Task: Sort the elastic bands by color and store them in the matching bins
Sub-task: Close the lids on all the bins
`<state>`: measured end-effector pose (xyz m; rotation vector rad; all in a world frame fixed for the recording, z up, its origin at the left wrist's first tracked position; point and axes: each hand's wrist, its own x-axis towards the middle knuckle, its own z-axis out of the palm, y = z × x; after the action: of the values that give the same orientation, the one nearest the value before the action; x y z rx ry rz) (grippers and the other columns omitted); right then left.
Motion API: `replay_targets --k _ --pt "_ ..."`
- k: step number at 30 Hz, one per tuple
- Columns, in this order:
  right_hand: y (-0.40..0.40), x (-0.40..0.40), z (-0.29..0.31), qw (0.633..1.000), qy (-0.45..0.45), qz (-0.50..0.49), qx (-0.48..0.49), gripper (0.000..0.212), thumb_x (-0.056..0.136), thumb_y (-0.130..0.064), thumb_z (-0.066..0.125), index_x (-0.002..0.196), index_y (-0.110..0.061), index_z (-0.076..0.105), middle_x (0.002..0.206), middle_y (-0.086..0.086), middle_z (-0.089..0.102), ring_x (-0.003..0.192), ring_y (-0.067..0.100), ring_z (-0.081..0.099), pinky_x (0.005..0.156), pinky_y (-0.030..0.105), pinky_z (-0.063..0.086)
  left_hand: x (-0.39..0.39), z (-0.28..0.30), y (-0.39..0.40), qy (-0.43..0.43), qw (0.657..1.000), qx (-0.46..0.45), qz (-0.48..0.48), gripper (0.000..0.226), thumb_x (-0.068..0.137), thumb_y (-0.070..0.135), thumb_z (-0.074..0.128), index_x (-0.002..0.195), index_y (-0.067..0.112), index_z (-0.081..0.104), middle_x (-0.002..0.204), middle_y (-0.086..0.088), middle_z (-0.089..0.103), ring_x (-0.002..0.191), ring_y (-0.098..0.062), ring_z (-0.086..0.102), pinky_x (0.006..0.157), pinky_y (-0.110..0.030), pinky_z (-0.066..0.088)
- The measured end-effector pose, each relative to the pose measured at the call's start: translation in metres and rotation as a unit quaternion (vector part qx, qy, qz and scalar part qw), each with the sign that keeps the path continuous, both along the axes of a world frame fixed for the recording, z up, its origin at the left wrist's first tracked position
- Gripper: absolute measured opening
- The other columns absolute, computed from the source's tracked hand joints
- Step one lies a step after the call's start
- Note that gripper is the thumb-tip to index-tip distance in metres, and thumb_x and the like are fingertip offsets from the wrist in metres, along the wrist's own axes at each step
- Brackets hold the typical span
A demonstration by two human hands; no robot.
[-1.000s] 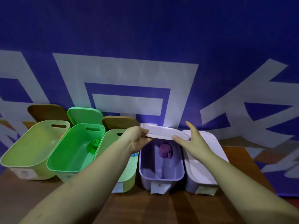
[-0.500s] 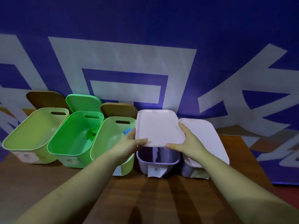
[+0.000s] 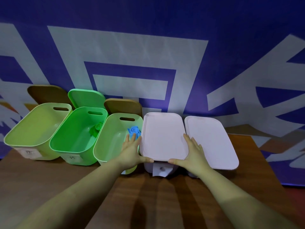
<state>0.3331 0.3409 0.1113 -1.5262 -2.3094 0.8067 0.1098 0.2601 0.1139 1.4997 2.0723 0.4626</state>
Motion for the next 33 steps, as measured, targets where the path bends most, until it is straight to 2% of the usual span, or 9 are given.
replay_targets --k 7,17,19,20,22,24,26,30,33 --pt "0.003 0.005 -0.008 0.997 -0.068 0.026 0.018 0.117 0.063 -0.069 0.071 0.151 -0.027 0.007 0.16 -0.005 0.008 0.147 0.016 -0.001 0.117 0.039 -0.003 -0.001 -0.018 0.006 0.119 0.992 -0.012 -0.031 0.115 0.066 0.066 0.068 0.151 0.016 0.008 0.159 -0.01 -0.008 0.143 -0.032 -0.019 0.115 -0.048 -0.004" --pt "0.006 0.009 -0.017 0.986 -0.149 0.065 0.044 0.114 0.066 -0.077 0.06 0.152 -0.028 0.002 0.16 -0.002 -0.006 0.146 0.016 -0.012 0.117 0.04 -0.009 -0.003 -0.026 0.007 0.181 0.98 -0.034 -0.073 0.12 0.068 0.077 0.055 0.151 0.012 -0.001 0.158 -0.011 -0.014 0.143 -0.031 -0.021 0.115 -0.048 -0.007" --pt "0.007 0.011 -0.017 0.98 -0.172 0.084 0.056 0.113 0.067 -0.078 0.057 0.152 -0.029 0.001 0.16 0.0 -0.011 0.146 0.016 -0.016 0.117 0.04 -0.01 -0.004 -0.024 0.008 0.191 0.977 -0.04 -0.085 0.133 0.055 0.093 0.04 0.151 0.011 -0.005 0.157 -0.011 -0.017 0.143 -0.03 -0.022 0.115 -0.048 -0.008" --pt "0.008 0.012 -0.016 0.978 -0.177 0.091 0.059 0.112 0.068 -0.078 0.056 0.152 -0.029 0.0 0.16 0.0 -0.012 0.146 0.016 -0.017 0.117 0.041 -0.011 -0.005 -0.023 0.009 0.195 0.976 -0.041 -0.092 0.144 0.042 0.101 0.024 0.15 0.011 -0.008 0.157 -0.011 -0.018 0.142 -0.029 -0.023 0.115 -0.048 -0.008" --pt "0.012 0.012 -0.012 0.977 -0.18 0.102 0.056 0.112 0.068 -0.079 0.055 0.152 -0.029 0.0 0.159 0.0 -0.013 0.145 0.016 -0.018 0.117 0.041 -0.011 -0.008 -0.018 0.013 0.202 0.971 -0.045 -0.116 0.156 0.023 0.103 -0.003 0.149 0.011 -0.013 0.156 -0.01 -0.02 0.142 -0.028 -0.024 0.114 -0.048 -0.011" --pt "0.02 0.009 -0.007 0.974 -0.189 0.112 0.045 0.113 0.067 -0.08 0.054 0.151 -0.03 -0.002 0.159 0.0 -0.013 0.145 0.016 -0.018 0.117 0.042 -0.011 -0.011 -0.012 0.021 0.223 0.962 -0.052 -0.151 0.157 0.02 0.101 -0.01 0.149 0.012 -0.014 0.157 -0.009 -0.02 0.142 -0.028 -0.024 0.112 -0.048 -0.014" --pt "0.029 0.004 -0.002 0.968 -0.215 0.125 0.039 0.114 0.066 -0.081 0.054 0.151 -0.03 -0.004 0.159 0.001 -0.014 0.145 0.017 -0.019 0.118 0.043 -0.011 -0.013 -0.004 0.033 0.249 0.948 -0.065 -0.185 0.153 0.025 0.103 -0.003 0.148 0.012 -0.016 0.157 -0.009 -0.021 0.142 -0.028 -0.025 0.112 -0.049 -0.015" --pt "0.044 0.0 0.006 0.947 -0.279 0.158 0.034 0.117 0.067 -0.083 0.051 0.151 -0.027 -0.008 0.159 0.003 -0.015 0.145 0.019 -0.02 0.117 0.044 -0.011 -0.017 0.007 0.051 0.3 0.922 -0.121 -0.214 0.133 0.059 0.092 0.039 0.148 0.01 -0.018 0.156 -0.009 -0.021 0.142 -0.028 -0.024 0.115 -0.052 -0.012" --pt "0.047 -0.002 0.007 0.935 -0.307 0.173 0.027 0.117 0.067 -0.084 0.049 0.151 -0.025 -0.007 0.159 0.003 -0.017 0.145 0.019 -0.021 0.117 0.045 -0.012 -0.019 0.006 0.053 0.314 0.911 -0.15 -0.223 0.131 0.062 0.089 0.042 0.148 0.01 -0.017 0.156 -0.009 -0.021 0.142 -0.028 -0.023 0.115 -0.053 -0.01"
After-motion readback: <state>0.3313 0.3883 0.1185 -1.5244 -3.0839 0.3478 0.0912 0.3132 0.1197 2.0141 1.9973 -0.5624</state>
